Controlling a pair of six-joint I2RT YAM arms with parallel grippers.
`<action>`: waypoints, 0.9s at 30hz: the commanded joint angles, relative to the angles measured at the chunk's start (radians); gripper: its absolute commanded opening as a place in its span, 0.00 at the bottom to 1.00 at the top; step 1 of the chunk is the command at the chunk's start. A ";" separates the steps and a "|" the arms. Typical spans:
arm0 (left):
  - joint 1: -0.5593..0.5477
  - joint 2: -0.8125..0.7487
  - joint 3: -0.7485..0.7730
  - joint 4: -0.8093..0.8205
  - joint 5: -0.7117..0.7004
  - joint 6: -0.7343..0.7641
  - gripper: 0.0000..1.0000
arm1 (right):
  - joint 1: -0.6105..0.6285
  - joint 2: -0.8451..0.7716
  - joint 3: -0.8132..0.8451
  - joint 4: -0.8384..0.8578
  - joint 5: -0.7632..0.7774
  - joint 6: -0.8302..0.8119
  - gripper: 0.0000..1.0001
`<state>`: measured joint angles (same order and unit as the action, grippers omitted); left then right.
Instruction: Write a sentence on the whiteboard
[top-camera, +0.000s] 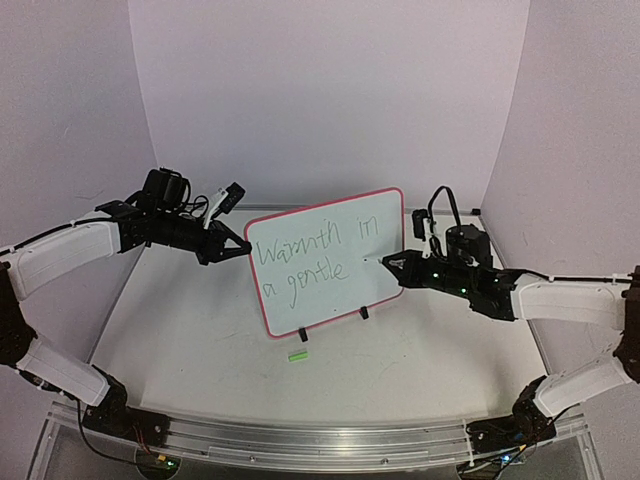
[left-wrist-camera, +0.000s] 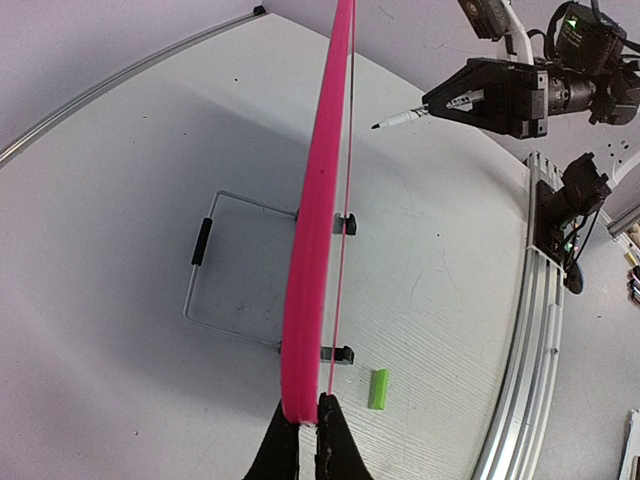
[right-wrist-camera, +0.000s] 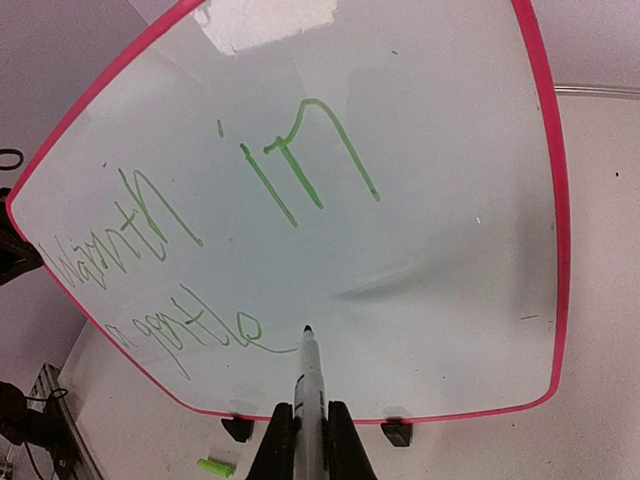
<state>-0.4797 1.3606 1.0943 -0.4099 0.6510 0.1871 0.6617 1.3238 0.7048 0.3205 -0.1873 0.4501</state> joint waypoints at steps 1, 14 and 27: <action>-0.025 0.018 -0.008 -0.124 -0.056 0.048 0.00 | -0.002 0.040 0.047 0.029 -0.028 -0.016 0.00; -0.025 0.019 -0.007 -0.125 -0.059 0.050 0.00 | -0.002 0.124 0.073 0.090 0.004 0.025 0.00; -0.025 0.026 -0.006 -0.125 -0.060 0.050 0.00 | -0.002 0.085 0.024 0.114 0.133 0.066 0.00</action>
<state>-0.4835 1.3590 1.0943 -0.4103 0.6459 0.1860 0.6626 1.4414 0.7377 0.3825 -0.1379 0.4997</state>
